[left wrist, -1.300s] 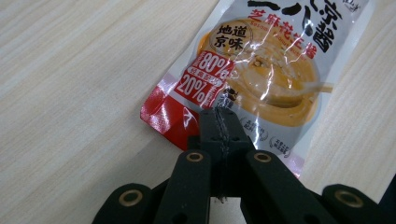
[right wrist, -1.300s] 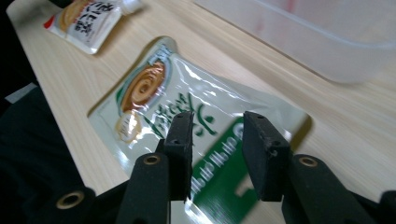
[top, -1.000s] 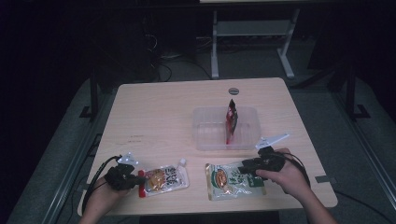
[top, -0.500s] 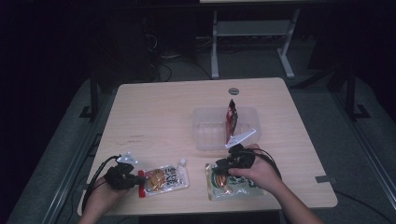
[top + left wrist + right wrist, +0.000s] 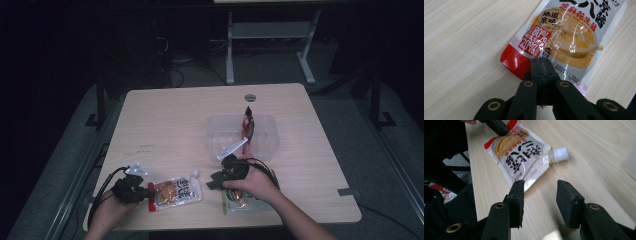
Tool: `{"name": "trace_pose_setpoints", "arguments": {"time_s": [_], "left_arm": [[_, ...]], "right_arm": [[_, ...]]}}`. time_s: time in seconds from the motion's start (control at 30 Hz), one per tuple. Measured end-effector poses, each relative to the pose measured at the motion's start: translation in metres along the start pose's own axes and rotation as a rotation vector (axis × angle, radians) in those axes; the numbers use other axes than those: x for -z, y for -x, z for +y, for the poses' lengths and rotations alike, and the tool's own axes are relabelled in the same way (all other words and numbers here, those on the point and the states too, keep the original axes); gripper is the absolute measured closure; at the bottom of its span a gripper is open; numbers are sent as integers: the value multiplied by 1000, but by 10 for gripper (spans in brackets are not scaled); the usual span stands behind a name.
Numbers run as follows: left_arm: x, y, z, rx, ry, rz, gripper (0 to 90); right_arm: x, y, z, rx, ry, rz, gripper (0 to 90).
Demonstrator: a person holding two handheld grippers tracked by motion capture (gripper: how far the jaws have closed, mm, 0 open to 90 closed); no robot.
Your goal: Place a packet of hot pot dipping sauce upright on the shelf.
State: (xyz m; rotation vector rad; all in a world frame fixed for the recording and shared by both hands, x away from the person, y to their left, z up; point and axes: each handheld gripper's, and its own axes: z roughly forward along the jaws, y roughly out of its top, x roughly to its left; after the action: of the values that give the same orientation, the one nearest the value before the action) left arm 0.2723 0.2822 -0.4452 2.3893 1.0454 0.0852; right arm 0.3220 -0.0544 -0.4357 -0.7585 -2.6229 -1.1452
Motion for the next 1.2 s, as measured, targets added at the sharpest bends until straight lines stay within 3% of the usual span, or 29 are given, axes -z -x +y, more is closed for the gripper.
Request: {"name": "trace_pose_setpoints", "arguments": {"time_s": [0.23, 0.5, 1.2], "left_arm": [[0, 0, 0, -3, -1, 0, 898], [0, -1, 0, -1, 1, -6, 898], [0, -2, 0, 1, -2, -9, 898]], "right_arm": [[-17, 0, 10, -6, -10, 29, 567], [-34, 2, 5, -10, -34, 55, 550], [-50, -4, 3, -12, -51, 90, 537]]}}
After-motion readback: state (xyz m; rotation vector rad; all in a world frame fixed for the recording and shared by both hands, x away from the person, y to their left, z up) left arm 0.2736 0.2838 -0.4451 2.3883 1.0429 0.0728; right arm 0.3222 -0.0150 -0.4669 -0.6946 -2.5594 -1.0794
